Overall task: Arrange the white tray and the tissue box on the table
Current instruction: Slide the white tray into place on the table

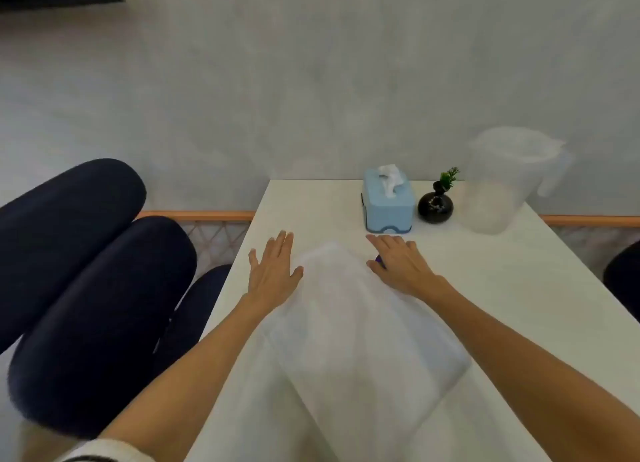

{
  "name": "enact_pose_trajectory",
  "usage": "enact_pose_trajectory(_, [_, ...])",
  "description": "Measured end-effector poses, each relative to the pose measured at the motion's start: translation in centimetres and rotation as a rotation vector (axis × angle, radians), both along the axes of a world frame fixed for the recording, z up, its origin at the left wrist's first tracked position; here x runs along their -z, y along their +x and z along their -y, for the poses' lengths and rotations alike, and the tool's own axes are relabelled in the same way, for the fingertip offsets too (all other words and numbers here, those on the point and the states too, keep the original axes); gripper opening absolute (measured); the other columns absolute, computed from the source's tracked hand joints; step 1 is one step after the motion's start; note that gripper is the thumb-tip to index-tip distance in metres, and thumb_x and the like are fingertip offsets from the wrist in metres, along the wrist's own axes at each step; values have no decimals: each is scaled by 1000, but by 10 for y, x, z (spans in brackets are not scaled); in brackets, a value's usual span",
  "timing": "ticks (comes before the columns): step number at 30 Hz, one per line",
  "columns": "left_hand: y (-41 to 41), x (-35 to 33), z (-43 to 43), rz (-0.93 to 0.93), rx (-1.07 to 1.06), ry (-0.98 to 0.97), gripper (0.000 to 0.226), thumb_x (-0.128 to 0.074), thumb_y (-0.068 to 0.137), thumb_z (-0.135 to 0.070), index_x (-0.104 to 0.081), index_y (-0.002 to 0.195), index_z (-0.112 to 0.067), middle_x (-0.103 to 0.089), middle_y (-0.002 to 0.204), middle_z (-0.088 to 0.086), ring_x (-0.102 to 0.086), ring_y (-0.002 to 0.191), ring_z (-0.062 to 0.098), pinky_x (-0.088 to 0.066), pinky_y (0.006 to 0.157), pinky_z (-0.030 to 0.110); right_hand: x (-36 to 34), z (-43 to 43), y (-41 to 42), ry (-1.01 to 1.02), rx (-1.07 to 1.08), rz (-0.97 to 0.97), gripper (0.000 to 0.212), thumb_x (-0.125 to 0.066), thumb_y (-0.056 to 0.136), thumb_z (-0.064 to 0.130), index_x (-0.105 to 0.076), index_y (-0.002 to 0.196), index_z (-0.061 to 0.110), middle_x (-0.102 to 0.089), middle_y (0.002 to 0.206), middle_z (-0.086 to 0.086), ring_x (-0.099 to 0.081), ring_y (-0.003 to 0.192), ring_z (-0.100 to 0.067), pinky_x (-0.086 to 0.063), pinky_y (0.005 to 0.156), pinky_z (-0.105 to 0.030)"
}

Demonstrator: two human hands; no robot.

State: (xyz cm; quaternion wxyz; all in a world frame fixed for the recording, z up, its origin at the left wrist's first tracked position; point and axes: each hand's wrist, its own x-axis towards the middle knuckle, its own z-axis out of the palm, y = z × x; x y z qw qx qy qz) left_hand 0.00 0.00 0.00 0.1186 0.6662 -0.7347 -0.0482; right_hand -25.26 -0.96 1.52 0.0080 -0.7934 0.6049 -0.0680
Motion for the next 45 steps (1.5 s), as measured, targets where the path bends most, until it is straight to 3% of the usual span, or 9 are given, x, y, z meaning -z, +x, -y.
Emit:
enact_pose_trajectory(7, [15,27,-19,-47,-306,343,63,-40,98,-30,-9,152,-19,11,161,13,1,147,41,-8,116,59,23,-10,13,215,62,-57,56,-44,95,35,-30,144,11,-46,141,-15,-43,128,-36,-35,107,-51])
enact_pose_trajectory(13, [23,33,-31,-234,-486,285,52,-41,95,-11,-22,142,-3,-20,146,23,-35,127,39,-39,101,45,30,-12,16,344,138,21,52,-48,94,11,-33,142,2,-41,142,-19,-43,128,-37,-42,105,-48])
enact_pose_trajectory(20, [31,39,-24,-325,-589,274,45,-46,94,-4,-28,134,6,-40,136,28,-51,118,36,-45,95,35,39,-13,3,309,235,21,47,-48,90,-5,-42,136,-2,-48,135,-21,-49,122,-34,-46,101,-42])
enact_pose_trajectory(24, [32,27,-12,-582,-580,216,44,-49,90,4,-34,131,8,-45,133,29,-52,117,42,-47,92,46,39,-19,-5,331,330,132,40,-44,93,0,-44,133,0,-54,130,-19,-55,117,-33,-48,95,-40])
enact_pose_trajectory(28, [17,14,-4,-741,-476,199,47,-54,89,-4,-39,133,4,-49,132,23,-52,118,37,-44,83,35,41,-26,-8,320,398,188,34,-44,93,5,-47,127,0,-57,124,-18,-59,109,-34,-50,87,-38])
enact_pose_trajectory(33, [11,23,-12,-548,-407,313,50,-62,85,-11,-39,126,5,-48,127,23,-52,114,39,-48,88,42,43,-32,-7,292,436,219,30,-46,90,4,-49,120,0,-60,118,-18,-60,103,-36,-46,77,-36])
enact_pose_trajectory(37, [23,47,-33,-405,-365,396,30,-56,86,-12,-51,112,2,-55,118,20,-58,98,32,-50,80,37,45,-35,-4,294,449,230,33,-46,90,5,-47,122,-1,-58,121,-20,-59,106,-38,-48,83,-39])
enact_pose_trajectory(40, [34,53,-42,-389,-335,325,7,-51,89,-2,-52,95,-5,-58,102,15,-52,82,22,-43,71,29,47,-35,1,297,453,264,35,-47,90,3,-47,124,-3,-58,123,-21,-59,108,-38,-49,88,-41])
enact_pose_trajectory(45, [56,47,-29,-352,-332,187,10,-51,89,2,-50,84,-7,-53,86,10,-49,79,20,-39,70,27,49,-31,19,332,426,371,31,-46,89,-1,-47,119,-6,-57,119,-24,-59,104,-39,-49,83,-40])
